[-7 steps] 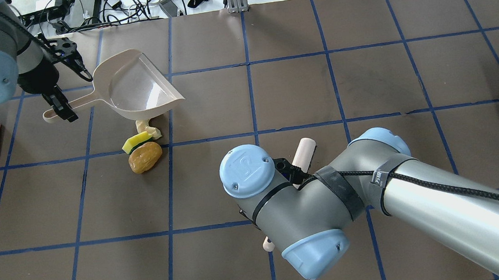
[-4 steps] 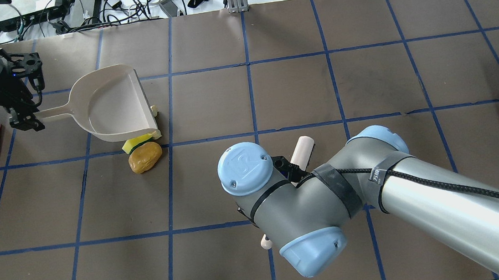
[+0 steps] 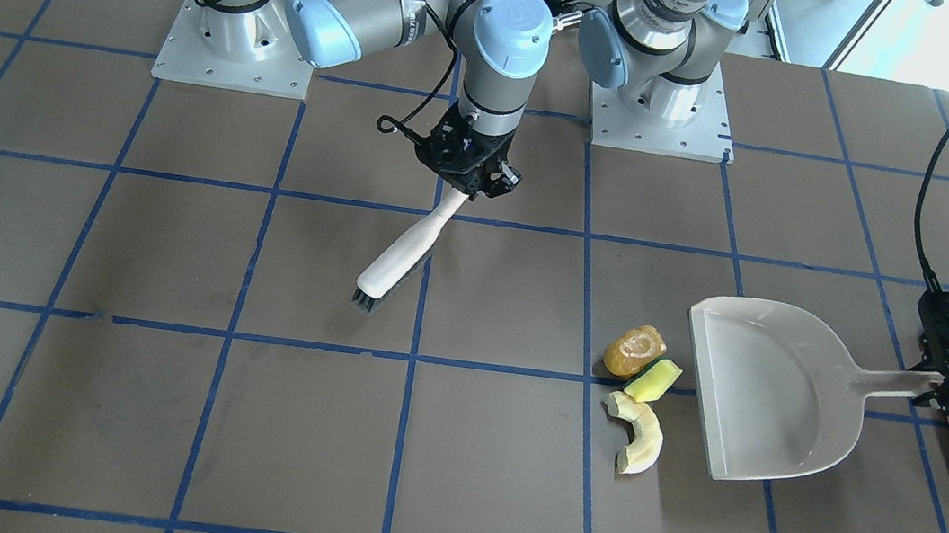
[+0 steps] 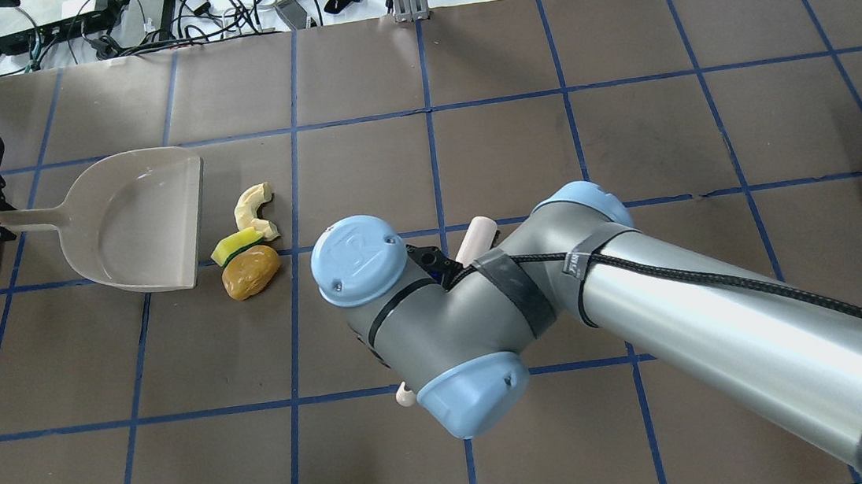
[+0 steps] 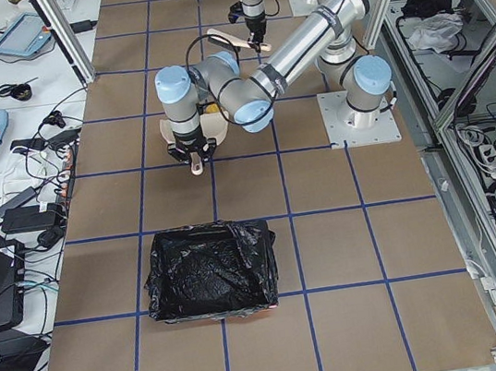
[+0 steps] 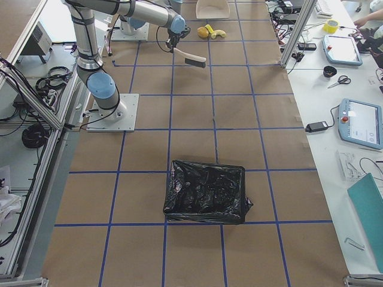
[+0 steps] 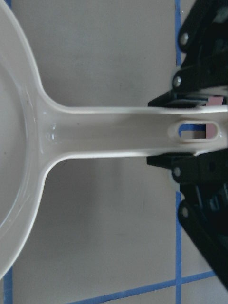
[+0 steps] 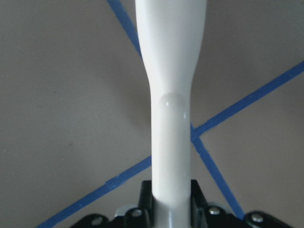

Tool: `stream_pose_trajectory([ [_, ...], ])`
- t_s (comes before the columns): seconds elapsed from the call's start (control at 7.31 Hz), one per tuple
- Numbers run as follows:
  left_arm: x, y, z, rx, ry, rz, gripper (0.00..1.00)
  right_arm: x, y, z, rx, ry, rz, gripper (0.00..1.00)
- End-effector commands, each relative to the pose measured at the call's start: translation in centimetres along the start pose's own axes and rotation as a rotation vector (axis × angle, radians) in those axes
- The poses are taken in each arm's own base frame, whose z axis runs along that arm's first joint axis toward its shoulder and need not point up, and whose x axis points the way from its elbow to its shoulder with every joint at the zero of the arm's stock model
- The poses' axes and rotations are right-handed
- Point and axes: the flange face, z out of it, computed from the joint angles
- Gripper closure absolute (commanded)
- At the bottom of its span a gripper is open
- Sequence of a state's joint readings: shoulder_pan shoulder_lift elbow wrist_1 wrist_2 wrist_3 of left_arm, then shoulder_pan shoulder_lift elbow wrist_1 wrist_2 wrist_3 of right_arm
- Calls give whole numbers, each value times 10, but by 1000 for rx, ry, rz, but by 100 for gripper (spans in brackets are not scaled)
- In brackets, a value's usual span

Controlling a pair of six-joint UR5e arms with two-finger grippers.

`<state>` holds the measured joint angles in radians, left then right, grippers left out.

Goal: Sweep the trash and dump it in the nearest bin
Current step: 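Carry the dustpan with the left gripper beside the trash pieces, then move the brush with the right gripper behind the trash pieces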

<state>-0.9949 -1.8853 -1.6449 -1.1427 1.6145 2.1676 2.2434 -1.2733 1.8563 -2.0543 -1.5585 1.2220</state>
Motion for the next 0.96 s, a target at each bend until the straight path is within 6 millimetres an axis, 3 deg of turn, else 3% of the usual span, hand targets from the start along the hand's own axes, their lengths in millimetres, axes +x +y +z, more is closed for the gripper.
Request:
stream_pose_trajectory([
  [0.0, 5, 15, 15, 12, 4, 48, 100, -80, 24, -2, -20, -9, 26, 100],
  [0.27, 2, 17, 30, 11, 16, -33, 100, -139, 57, -3, -63, 19, 13, 100],
  [0.55, 8, 12, 49, 8, 28, -130, 100, -165, 71, 4, -62, 6, 44, 100],
  [0.82, 16, -1, 68, -1, 14, -148, 100, -186, 72, 0, -64, -20, 44, 100],
])
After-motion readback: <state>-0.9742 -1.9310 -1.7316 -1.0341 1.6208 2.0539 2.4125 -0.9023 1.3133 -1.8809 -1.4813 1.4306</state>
